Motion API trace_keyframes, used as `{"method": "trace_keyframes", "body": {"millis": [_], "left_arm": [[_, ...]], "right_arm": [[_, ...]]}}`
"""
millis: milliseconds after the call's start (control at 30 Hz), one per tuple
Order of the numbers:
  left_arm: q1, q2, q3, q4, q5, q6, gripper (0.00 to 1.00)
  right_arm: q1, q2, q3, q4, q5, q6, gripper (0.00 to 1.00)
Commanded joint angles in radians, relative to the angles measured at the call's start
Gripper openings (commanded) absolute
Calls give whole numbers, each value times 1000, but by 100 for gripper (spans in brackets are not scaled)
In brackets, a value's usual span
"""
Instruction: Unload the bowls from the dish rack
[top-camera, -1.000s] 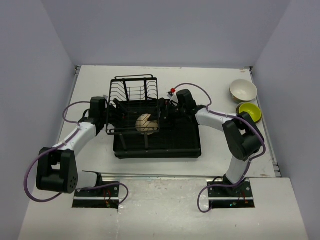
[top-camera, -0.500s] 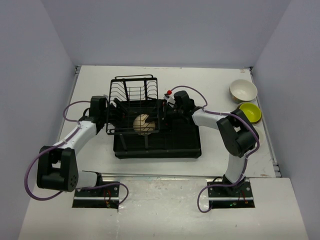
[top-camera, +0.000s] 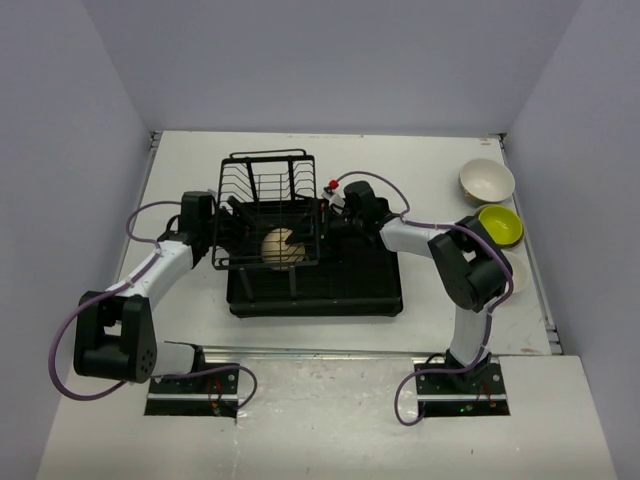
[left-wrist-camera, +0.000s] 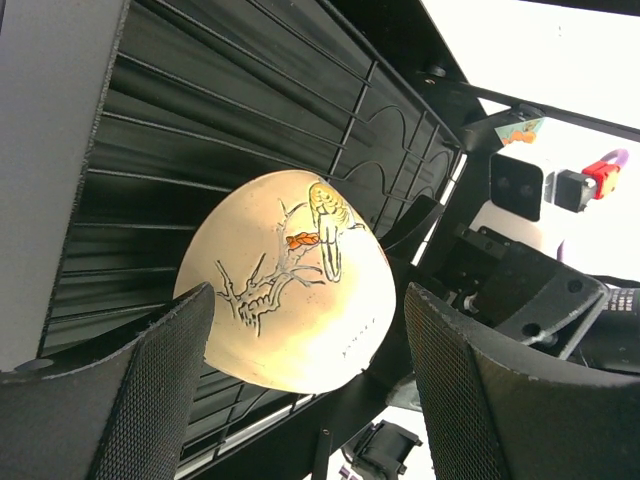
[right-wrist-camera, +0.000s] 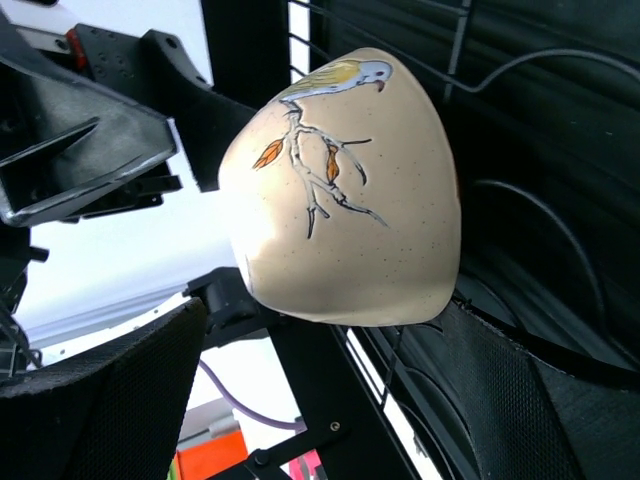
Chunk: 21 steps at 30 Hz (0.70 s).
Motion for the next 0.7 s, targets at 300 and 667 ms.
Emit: {"method": "trace_keyframes", "body": {"millis": [300,667], "left_arm": [[9,2,27,-25,11,28,77],[9,2,29,-25,18,31,77]], "right_arm": [[9,10,25,213,-83,78,96],[26,8,-35,383,-85,176,83]]}}
